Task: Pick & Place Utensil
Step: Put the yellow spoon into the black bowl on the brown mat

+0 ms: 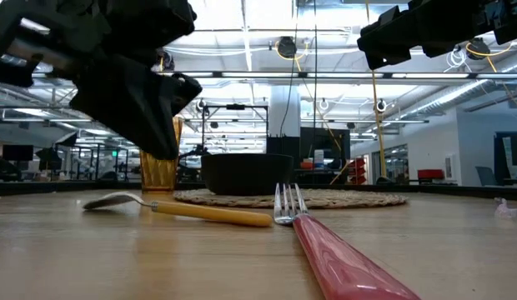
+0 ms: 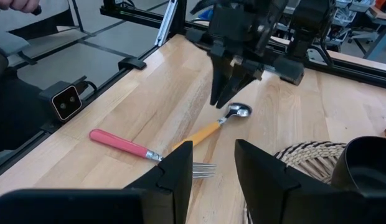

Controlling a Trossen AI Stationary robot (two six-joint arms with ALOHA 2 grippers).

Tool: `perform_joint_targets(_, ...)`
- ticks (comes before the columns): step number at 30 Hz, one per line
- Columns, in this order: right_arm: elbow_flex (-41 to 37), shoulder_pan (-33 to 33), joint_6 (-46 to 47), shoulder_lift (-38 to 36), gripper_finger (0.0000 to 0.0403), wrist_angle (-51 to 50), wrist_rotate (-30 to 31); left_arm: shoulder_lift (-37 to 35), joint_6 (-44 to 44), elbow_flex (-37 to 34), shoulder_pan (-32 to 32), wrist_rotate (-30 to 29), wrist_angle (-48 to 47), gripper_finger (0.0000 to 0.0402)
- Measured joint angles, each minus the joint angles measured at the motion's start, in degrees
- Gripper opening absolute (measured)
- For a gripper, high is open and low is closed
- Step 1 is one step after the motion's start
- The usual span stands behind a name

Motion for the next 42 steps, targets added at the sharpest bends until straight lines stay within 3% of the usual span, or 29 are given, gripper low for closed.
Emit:
perform_joint_targets(9, 0.0, 0.0, 0.0, 0.0, 0.0116, 0.4, 0.0, 3.8, 1.0, 0.0, 0.4, -0.2, 1.0, 0.0166)
perform_joint_targets(15, 0.0, 0.0, 0.0, 0.0, 0.0116, 0.8, 0.0, 7.0, 0.4, -0.1, 0.9, 0.0, 2.4, 0.0190)
perform_joint_targets(22, 0.0, 0.0, 0.0, 0.0, 0.0116, 0.8, 0.0, 8.3, -1.0, 0.2, 2.0, 1.5, 2.6, 0.0157)
perform_joint_targets(31, 0.0, 0.0, -0.1, 0.0, 0.0116, 0.8, 0.0, 8.4, -0.5, 0.2, 2.6, 1.3, 0.2, 0.0044)
perform_joint_targets(42, 0.0, 0.0, -0.2, 0.0, 0.0116, 0.5, 0.0, 7.8, -0.6, 0.0, 2.6, -0.1, 0.2, 0.0053)
